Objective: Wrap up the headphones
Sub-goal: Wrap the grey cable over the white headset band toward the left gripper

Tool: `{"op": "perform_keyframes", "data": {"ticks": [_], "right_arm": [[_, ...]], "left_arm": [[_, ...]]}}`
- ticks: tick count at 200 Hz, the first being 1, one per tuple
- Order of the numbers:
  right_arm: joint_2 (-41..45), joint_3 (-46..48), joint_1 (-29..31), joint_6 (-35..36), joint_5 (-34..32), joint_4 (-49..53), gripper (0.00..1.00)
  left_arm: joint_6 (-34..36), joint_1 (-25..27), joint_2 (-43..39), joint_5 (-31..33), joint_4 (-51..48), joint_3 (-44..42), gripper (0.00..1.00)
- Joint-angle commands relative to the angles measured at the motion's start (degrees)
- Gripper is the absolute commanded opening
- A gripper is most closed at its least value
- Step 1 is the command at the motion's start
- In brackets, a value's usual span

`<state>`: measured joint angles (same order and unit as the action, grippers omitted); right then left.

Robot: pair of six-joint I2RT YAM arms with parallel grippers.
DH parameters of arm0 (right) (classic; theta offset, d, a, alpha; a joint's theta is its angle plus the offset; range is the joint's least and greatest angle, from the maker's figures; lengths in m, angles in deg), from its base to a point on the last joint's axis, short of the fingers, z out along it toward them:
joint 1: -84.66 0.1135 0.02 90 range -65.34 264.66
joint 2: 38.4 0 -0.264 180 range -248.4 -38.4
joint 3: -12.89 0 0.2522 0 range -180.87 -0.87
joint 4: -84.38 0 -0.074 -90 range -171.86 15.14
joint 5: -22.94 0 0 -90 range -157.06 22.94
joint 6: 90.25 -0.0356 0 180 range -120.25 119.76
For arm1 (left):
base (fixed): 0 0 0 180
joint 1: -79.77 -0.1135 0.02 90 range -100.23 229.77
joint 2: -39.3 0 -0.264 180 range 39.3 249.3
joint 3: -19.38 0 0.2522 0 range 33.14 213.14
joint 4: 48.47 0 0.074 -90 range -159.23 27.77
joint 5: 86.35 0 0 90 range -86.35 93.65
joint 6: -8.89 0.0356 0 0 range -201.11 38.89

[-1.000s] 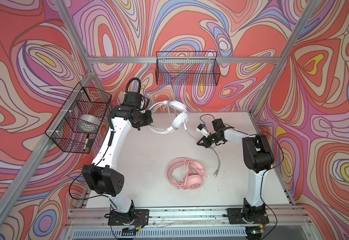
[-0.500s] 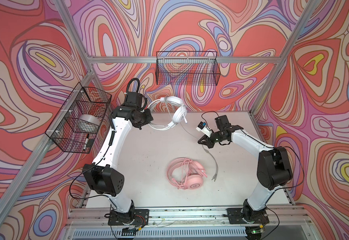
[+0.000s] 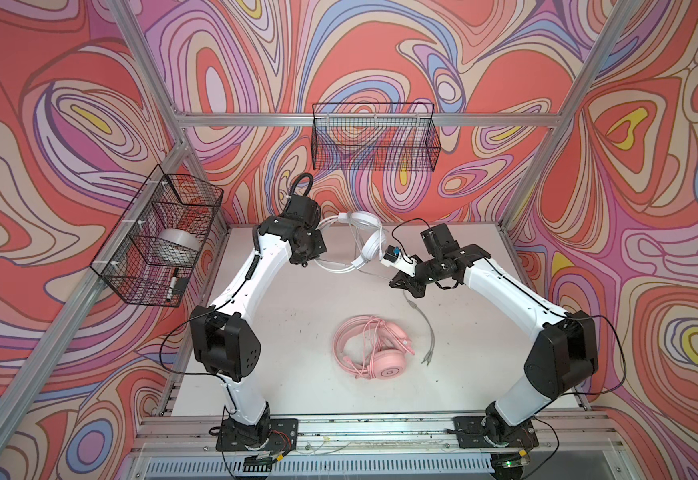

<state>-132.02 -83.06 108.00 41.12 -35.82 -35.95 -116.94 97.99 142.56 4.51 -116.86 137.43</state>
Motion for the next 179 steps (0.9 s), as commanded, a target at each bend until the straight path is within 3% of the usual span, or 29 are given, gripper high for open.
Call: {"op": "perform_keyframes", "data": {"ticks": [1, 51, 100, 179], "right_arm": [[3.4, -1.8, 0.4, 2.1, -0.8, 2.1, 0.00], [5.9, -3.1, 1.0, 4.3, 0.4, 4.5, 0.00], [6.2, -6.6, 1.4, 3.5, 2.5, 1.4, 0.00], [-3.3, -17.0, 1.2, -2.2, -7.5, -4.2, 0.00]], "left_arm": [[-1.0, 0.8, 1.1, 5.2, -1.5, 3.9, 0.00], [0.3, 1.6, 3.1, 8.6, -4.3, 5.3, 0.00], [6.3, 4.1, 8.1, 12.7, -11.9, 11.5, 0.00], [20.6, 7.4, 5.2, 15.8, -9.3, 8.6, 0.00]]}}
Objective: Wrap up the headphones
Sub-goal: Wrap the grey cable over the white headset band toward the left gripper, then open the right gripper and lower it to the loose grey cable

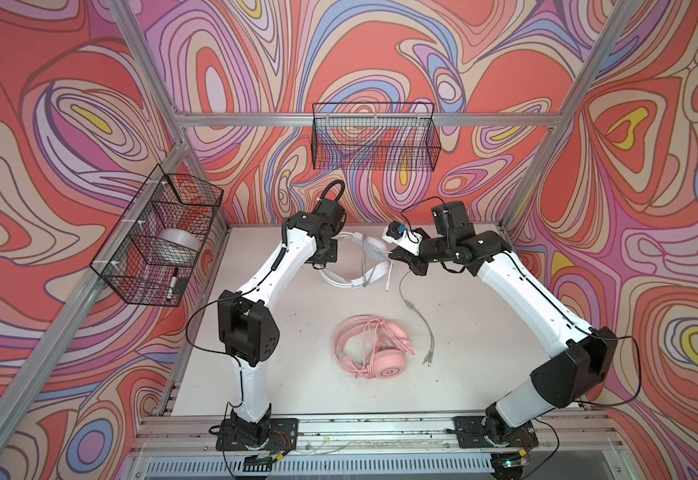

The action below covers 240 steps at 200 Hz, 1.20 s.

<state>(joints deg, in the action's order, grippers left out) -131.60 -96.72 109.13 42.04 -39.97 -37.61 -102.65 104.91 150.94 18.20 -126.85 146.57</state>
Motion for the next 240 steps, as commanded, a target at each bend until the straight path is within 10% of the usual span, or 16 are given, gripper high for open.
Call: {"op": "perform_keyframes", "data": {"ticks": [1, 72, 117, 240], "right_arm": [[-3.9, -3.4, 0.1, -3.2, -3.4, -2.6, 0.00], [-14.5, -12.2, -0.8, -6.1, -5.1, -3.7, 0.00], [-19.0, -12.6, -5.4, -12.3, 5.0, -6.3, 0.00], [-22.0, 1.1, -11.9, -29.0, 12.2, -16.4, 0.23]], "left_arm": [[6.5, 0.5, -3.2, 2.2, 0.6, -0.4, 0.00], [14.4, 0.8, -5.8, -0.9, 1.7, -3.4, 0.00], [17.6, 1.0, -8.6, -2.1, 3.0, -7.5, 0.00], [17.4, 0.3, -10.7, -10.1, 4.6, -8.6, 0.00]]}}
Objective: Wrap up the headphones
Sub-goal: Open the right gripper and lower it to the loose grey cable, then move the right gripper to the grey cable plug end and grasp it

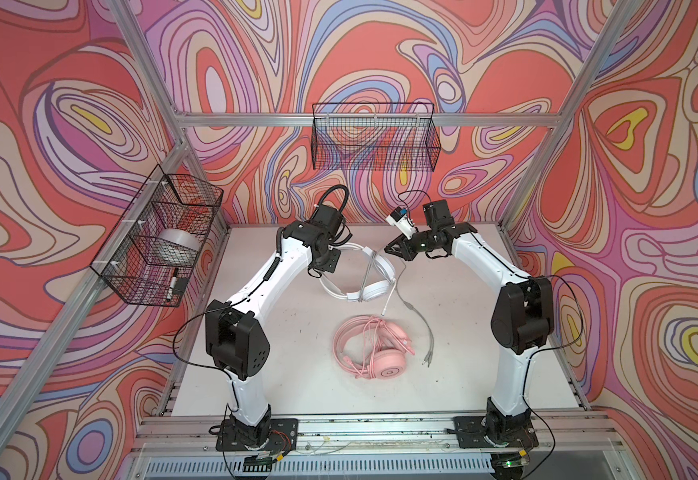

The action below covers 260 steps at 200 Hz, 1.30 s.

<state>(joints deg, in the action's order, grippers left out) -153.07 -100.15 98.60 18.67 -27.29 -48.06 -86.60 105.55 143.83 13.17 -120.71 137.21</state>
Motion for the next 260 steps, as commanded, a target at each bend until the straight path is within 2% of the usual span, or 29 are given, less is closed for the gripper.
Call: {"op": "perform_keyframes", "data": {"ticks": [1, 39, 64, 93, 116, 149, 191, 237, 260], "right_arm": [[-0.5, 4.7, -1.3, -5.7, -0.5, -6.0, 0.23], [-0.7, 9.0, -1.5, -9.7, -2.2, -7.4, 0.36], [0.4, 11.9, -1.4, -11.9, -4.8, -7.3, 0.41], [3.4, 14.3, -1.5, -14.3, -9.2, -3.0, 0.52], [6.0, 16.1, -1.5, -17.8, -15.5, 2.2, 0.52], [15.6, 25.2, -1.3, -25.9, -26.3, 1.9, 0.52], [24.2, 31.8, 0.7, -36.3, -33.9, 9.8, 0.52], [32.2, 43.1, 5.0, -46.4, -38.6, 12.8, 0.52], [36.3, 47.9, 6.1, -50.9, -38.2, 11.8, 0.52]], "left_arm": [[1.4, -0.4, -3.7, -5.1, -1.6, 0.8, 0.00], [0.2, -1.5, -4.3, -7.7, -0.8, 0.3, 0.00], [-0.8, -2.2, -4.5, -8.4, -0.4, -0.1, 0.00], [-3.0, -3.7, -4.9, -10.4, 0.8, -1.1, 0.00], [-5.9, -4.9, -5.0, -12.3, 2.5, -2.0, 0.00], [-11.0, -5.3, -4.9, -15.1, 5.9, -3.9, 0.00], [-19.5, -5.4, -4.0, -15.9, 10.2, -7.0, 0.00], [-24.9, -5.3, -3.4, -12.5, 11.6, -8.2, 0.00], [-25.7, -5.4, -3.0, -11.9, 11.9, -8.0, 0.00]]}}
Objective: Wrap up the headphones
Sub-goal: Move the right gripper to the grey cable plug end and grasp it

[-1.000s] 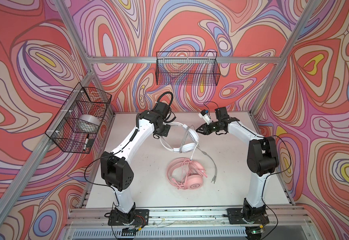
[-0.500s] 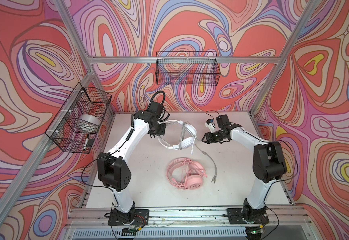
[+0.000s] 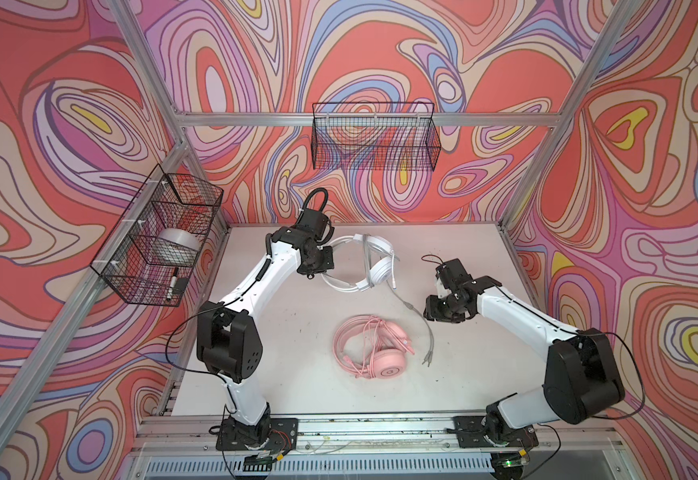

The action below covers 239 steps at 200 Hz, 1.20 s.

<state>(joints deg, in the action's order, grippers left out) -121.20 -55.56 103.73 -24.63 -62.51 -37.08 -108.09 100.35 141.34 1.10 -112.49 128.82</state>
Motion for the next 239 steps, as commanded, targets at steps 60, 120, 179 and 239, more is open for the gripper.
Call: {"op": "perform_keyframes", "data": {"ticks": [60, 120, 179, 239], "right_arm": [[4.2, 8.4, 5.8, -13.9, -2.1, -0.7, 0.50], [-2.1, 9.6, 11.3, -18.9, -3.8, -2.5, 0.44], [-3.8, 11.2, 12.5, -21.0, -5.7, 0.6, 0.34], [-5.2, 15.8, 12.5, -22.0, -3.3, -5.5, 0.17]], "left_arm": [[-5.0, -0.1, 0.4, 0.2, 3.7, 0.5, 0.00], [-5.3, -0.1, 0.8, 0.3, 3.7, 0.0, 0.00], [-4.5, -0.1, 0.5, 0.9, 3.2, 1.0, 0.00], [-4.0, -0.1, 1.3, 1.5, 1.6, 2.7, 0.00]]}}
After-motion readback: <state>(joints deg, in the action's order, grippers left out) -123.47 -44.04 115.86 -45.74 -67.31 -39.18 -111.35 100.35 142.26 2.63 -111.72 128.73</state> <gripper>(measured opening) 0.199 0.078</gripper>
